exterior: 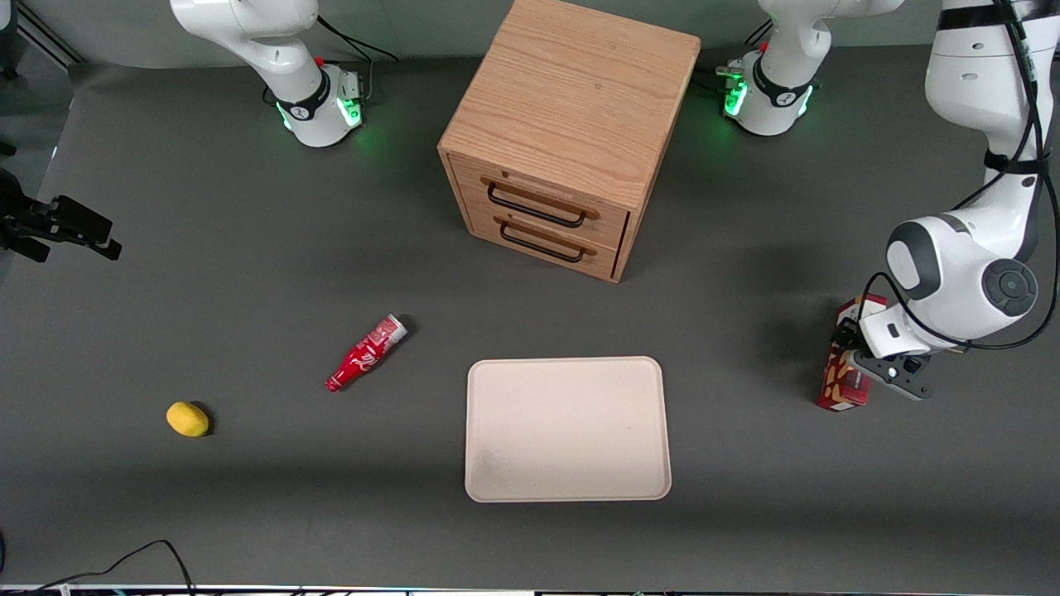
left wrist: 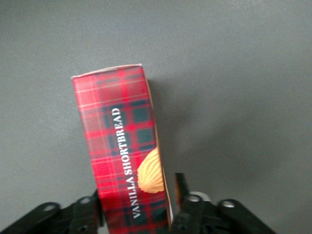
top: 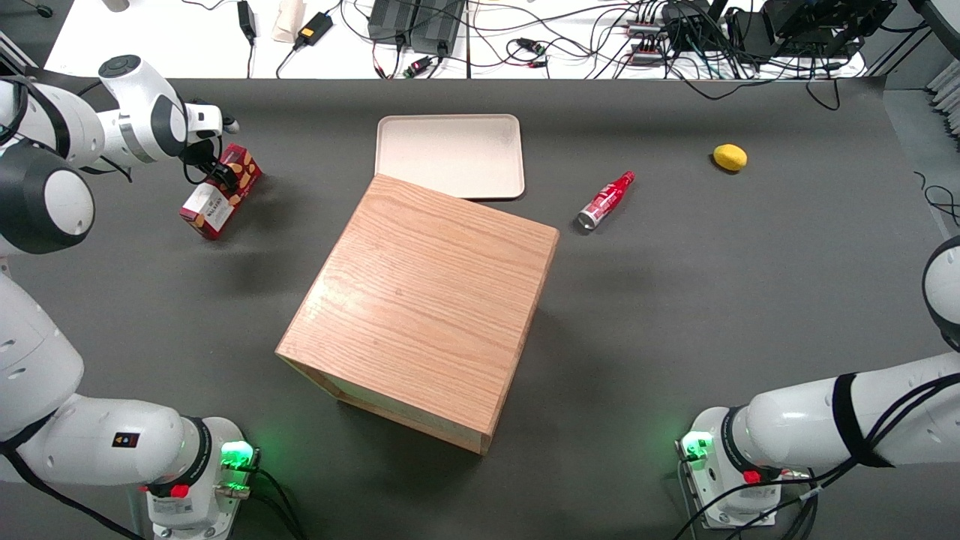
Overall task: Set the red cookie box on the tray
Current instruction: 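Close the left gripper on the cookie box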
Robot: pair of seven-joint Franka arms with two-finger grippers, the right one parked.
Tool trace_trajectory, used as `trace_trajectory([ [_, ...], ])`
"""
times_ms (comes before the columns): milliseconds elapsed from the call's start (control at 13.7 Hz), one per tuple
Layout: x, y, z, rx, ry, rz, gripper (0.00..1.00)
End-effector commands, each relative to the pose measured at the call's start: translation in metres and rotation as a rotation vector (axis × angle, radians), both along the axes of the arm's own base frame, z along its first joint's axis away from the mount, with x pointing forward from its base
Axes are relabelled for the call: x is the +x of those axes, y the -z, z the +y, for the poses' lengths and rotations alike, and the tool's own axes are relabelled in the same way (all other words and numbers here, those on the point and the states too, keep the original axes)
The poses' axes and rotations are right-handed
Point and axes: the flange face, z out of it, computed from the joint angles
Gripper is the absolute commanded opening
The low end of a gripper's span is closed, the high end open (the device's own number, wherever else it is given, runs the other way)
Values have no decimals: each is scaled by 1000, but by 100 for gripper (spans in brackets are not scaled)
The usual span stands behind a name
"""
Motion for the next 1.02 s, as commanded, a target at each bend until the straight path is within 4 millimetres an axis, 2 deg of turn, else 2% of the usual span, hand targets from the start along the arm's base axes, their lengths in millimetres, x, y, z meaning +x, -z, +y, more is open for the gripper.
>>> trace_trajectory([
  [0, -2, -10, 1, -13, 30, -16, 0],
  [366, 1, -15, -1, -14, 27, -20, 0],
  [512, 4, -33, -6, -27, 12, -5, 0],
  [659, 9, -68, -12, -41, -9, 67, 0],
  [951, 21, -173, -12, 32, -8, 156, 0],
])
